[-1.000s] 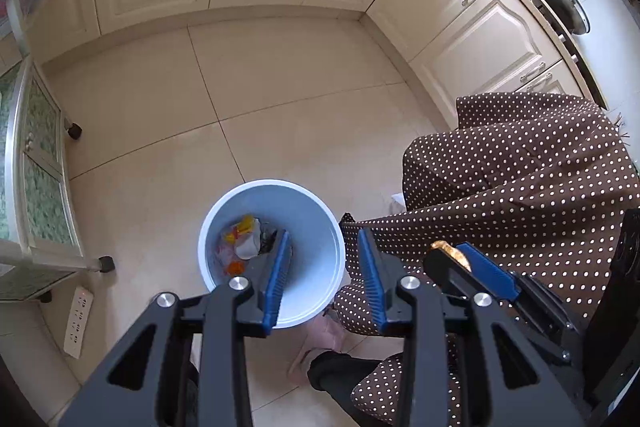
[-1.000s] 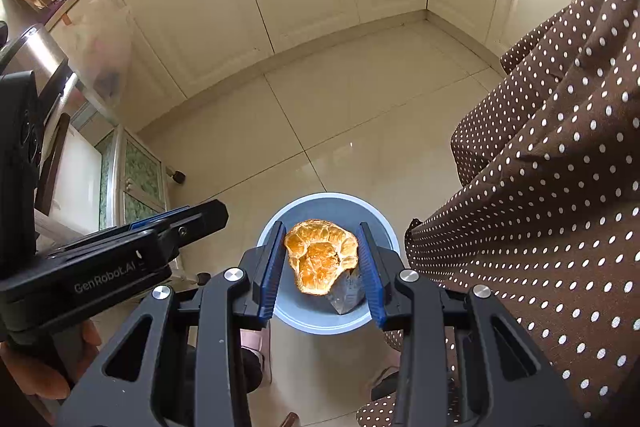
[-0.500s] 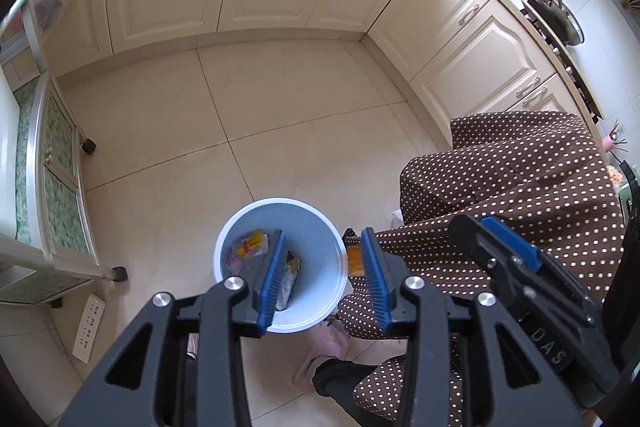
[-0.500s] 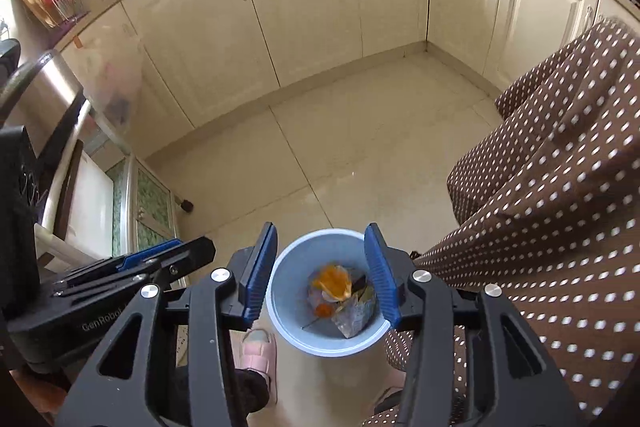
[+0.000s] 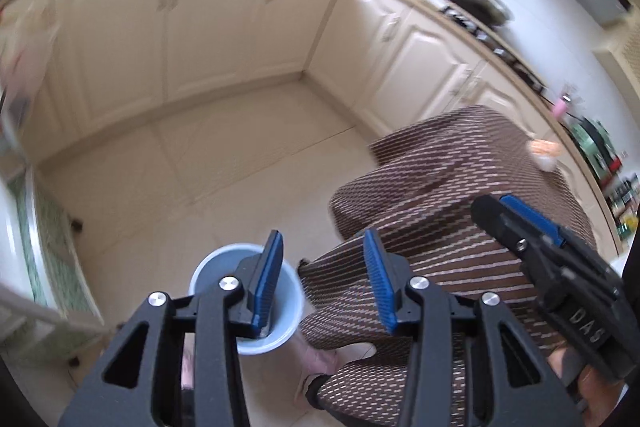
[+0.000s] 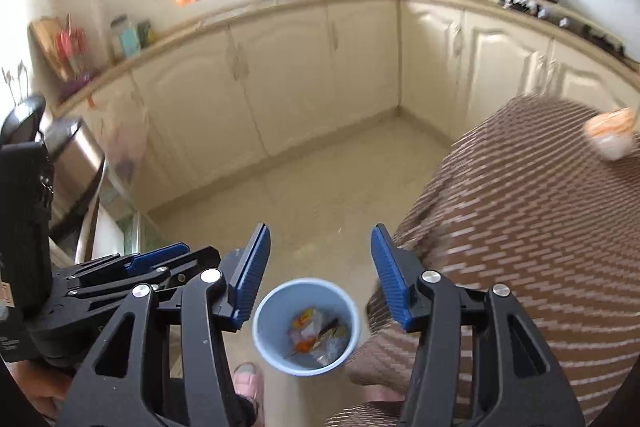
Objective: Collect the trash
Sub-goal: 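Move both open tools back toward the orange-print plastic bag on the table, then grasp the orange-print white plastic bag with the left tool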
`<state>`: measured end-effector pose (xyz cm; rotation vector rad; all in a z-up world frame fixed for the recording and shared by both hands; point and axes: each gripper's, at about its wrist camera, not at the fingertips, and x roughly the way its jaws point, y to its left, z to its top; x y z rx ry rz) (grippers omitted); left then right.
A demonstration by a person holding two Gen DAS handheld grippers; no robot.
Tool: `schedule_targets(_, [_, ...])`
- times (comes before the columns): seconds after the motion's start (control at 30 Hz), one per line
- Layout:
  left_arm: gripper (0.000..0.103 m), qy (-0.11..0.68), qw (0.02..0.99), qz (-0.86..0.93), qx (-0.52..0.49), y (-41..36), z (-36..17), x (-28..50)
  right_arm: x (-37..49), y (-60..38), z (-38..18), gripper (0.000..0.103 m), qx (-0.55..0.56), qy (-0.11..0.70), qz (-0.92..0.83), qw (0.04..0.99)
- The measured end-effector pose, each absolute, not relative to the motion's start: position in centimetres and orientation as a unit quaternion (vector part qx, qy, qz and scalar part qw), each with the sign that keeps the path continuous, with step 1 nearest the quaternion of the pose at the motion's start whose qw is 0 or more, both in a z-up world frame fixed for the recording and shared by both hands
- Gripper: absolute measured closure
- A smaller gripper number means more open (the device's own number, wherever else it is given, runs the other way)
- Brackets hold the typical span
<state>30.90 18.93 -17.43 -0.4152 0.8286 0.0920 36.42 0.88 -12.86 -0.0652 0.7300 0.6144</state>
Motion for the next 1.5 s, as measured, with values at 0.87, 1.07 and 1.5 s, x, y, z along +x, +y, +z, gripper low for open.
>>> schedule_targets(0.87, [0.035, 0.324, 0.919, -0.201, 0.098, -14.5, -11.7, 52.5, 48.0, -31.0, -10.6, 0.043, 0.062, 0.339, 0.051, 0.937])
schedule_targets(1.07, [0.034, 0.350, 0.909, -0.169, 0.152, -17.1, -13.8, 57.1, 49.6, -32.7, -10.8, 0.042, 0.076, 0.339, 0.047, 0.937])
schedule_targets(1.5, [0.071, 0.391, 0.901, -0.162, 0.099, -13.6, -13.8, 57.3, 48.2, -29.6, -10.9, 0.042, 0.070, 0.343, 0.080, 0.933])
